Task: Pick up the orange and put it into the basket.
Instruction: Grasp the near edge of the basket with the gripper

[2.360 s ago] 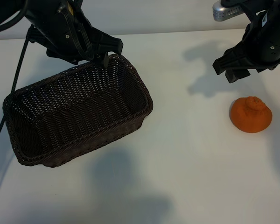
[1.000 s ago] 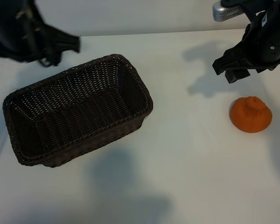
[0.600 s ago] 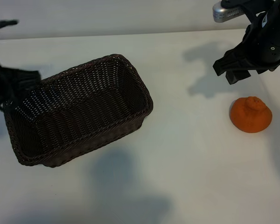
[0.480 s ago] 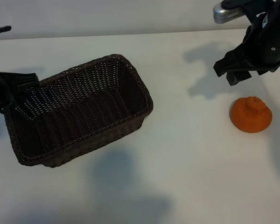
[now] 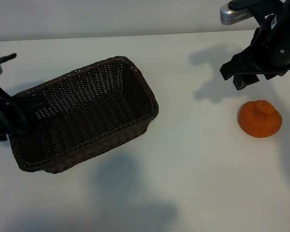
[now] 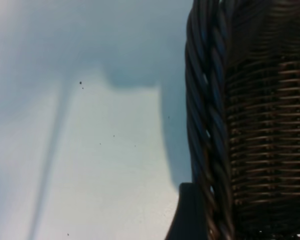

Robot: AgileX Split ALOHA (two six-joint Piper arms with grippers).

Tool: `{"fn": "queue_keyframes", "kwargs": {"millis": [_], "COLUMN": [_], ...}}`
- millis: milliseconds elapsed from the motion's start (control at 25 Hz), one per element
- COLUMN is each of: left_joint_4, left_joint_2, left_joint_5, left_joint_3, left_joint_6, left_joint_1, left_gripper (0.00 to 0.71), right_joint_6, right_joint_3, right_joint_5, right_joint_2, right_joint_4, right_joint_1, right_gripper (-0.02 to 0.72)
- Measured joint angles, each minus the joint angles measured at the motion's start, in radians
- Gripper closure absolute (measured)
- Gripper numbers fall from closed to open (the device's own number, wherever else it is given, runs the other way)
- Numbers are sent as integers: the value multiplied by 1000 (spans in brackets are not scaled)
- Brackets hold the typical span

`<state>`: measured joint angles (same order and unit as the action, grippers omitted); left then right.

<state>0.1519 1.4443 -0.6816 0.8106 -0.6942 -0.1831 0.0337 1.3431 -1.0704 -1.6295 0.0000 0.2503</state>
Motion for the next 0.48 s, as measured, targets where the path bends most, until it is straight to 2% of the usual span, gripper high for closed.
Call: {"fn": "queue_keyframes", "kwargs": {"millis": [480], "left_joint_4": [-7], "left_joint_2": [28], "left_joint_5": [-4], "left_joint_3": [-1], "left_joint_6": [7], "left_joint_1": [1], "left_gripper": [120], "right_joint_6": [0], "right_joint_3": [0], "right_joint_5": [-15], "right_joint_2": [0], "right_joint_4": [0], "right_joint_1": [0], "right_gripper": [131]}}
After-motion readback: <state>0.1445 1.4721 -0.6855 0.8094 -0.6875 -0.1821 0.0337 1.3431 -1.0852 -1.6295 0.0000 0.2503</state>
